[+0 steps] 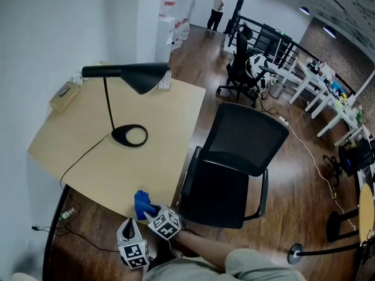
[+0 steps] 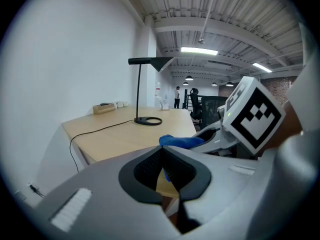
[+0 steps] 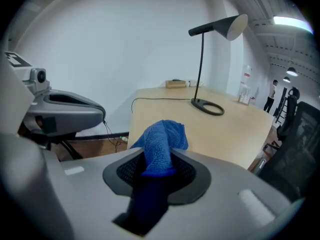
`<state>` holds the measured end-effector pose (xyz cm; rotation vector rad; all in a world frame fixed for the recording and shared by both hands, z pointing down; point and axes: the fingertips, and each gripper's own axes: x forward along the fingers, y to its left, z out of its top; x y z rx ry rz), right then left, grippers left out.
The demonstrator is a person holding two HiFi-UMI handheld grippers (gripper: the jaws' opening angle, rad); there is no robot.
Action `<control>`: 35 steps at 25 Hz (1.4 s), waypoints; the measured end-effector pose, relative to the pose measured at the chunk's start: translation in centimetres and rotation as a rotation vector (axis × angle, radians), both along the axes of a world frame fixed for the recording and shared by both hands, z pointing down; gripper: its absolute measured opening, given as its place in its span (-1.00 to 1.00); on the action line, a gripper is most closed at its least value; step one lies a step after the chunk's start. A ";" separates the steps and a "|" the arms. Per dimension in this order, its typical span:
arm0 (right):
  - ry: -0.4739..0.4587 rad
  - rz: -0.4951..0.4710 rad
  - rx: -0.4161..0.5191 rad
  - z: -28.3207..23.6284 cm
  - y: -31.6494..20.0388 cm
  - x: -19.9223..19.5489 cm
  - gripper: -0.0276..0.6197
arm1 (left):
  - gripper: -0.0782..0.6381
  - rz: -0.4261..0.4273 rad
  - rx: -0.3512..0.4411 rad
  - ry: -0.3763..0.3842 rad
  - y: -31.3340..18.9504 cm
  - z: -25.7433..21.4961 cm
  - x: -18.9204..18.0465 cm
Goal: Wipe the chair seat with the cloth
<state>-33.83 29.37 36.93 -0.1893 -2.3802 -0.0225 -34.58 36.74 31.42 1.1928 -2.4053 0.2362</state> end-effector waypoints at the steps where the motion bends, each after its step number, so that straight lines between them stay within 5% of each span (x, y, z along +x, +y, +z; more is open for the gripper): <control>1: 0.019 0.006 0.004 0.7 -0.1 -0.2 -0.58 | -0.77 -0.005 -0.002 0.007 0.4 0.1 -0.2; 10: 0.130 -0.016 -0.005 4.6 1.1 -1.3 -0.52 | -0.77 0.023 0.006 0.011 0.8 0.3 -1.2; 14: 0.114 -0.035 -0.079 4.0 1.4 -1.1 -0.30 | -0.77 0.052 0.012 0.032 -0.2 0.7 -1.0; 20: 0.047 0.023 -0.140 0.7 -0.1 1.2 -0.30 | -0.77 0.098 0.005 0.025 -2.0 0.2 -0.4; 28: -0.127 0.234 -0.125 -6.2 -4.9 7.4 -0.67 | -0.77 0.277 0.092 0.029 -7.0 -2.4 3.5; 35: -0.205 0.417 -0.077 -9.2 -7.4 17.2 -0.91 | -0.77 0.472 0.176 0.040 -11.1 -6.0 10.9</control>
